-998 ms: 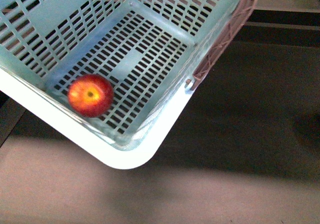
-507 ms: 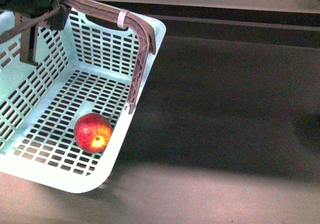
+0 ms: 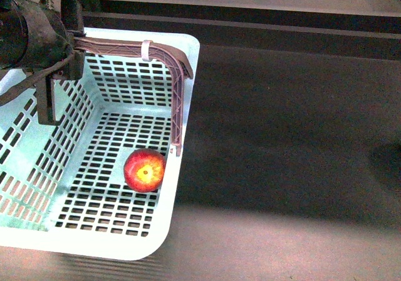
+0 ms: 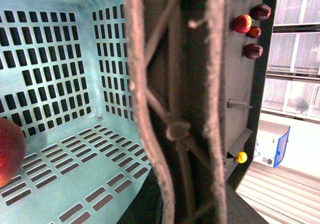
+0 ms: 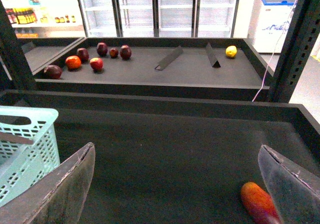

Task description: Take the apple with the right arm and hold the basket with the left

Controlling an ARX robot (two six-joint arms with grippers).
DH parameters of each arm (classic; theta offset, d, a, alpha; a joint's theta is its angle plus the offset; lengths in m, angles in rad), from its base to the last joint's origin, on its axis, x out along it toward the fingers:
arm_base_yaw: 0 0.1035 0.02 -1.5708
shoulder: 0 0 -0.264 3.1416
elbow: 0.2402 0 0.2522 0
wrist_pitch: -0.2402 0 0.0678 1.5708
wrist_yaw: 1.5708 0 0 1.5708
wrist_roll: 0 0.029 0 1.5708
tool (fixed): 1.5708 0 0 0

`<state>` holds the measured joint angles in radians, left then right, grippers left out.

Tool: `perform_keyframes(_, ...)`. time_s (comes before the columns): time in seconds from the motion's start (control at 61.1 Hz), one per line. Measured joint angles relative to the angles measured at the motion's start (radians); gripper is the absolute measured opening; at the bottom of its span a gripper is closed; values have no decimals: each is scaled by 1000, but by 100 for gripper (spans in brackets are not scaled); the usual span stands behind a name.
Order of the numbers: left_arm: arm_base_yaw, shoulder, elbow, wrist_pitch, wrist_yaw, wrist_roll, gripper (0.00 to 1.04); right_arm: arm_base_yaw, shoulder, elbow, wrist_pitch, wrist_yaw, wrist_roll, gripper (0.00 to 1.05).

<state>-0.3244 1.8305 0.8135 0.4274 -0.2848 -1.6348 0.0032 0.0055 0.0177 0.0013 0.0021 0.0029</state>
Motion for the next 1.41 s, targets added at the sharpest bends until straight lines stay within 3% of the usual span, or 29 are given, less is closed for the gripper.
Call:
perform_keyframes(0.278, 7, -18, 9, -71, 13, -14, 7, 0, 0, 0, 0, 0, 0, 96)
perform_keyframes(0.589, -6, -90, 24, -212, 11, 18, 59, 0, 0, 0, 0, 0, 0, 96)
perform_keyframes(0.671, -29, -180, 24, -267, -49, 10, 76, 0, 0, 0, 0, 0, 0, 96)
perform_keyframes(0.72, -58, -270, 24, -341, -133, 7, 90, 0, 0, 0, 0, 0, 0, 96)
perform_keyframes(0.785, -83, -337, 22, -381, -190, -5, 99, 0, 0, 0, 0, 0, 0, 96)
perform_keyframes(0.834, -111, -407, 23, -443, -244, -13, 97, 0, 0, 0, 0, 0, 0, 96)
perform_keyframes(0.932, -120, -423, 21, -452, -245, -9, 98, 0, 0, 0, 0, 0, 0, 96)
perform_keyframes(0.965, -109, -423, -29, -301, -204, 103, 92, 0, 0, 0, 0, 0, 0, 96)
perform_keyframes(1.047, -57, -466, -264, 214, -72, 681, 72, 0, 0, 0, 0, 1, 0, 96)
perform_keyframes(1.112, -7, -548, -383, 404, -32, 1139, 56, 0, 0, 0, 0, 0, 0, 96)
perform_keyframes(1.21, 42, -634, -464, 430, 8, 1432, 38, 0, 0, 0, 0, 0, 0, 96)
perform_keyframes(1.407, 121, -768, -599, 413, 92, 1593, 3, 0, 0, 0, 0, 0, 0, 96)
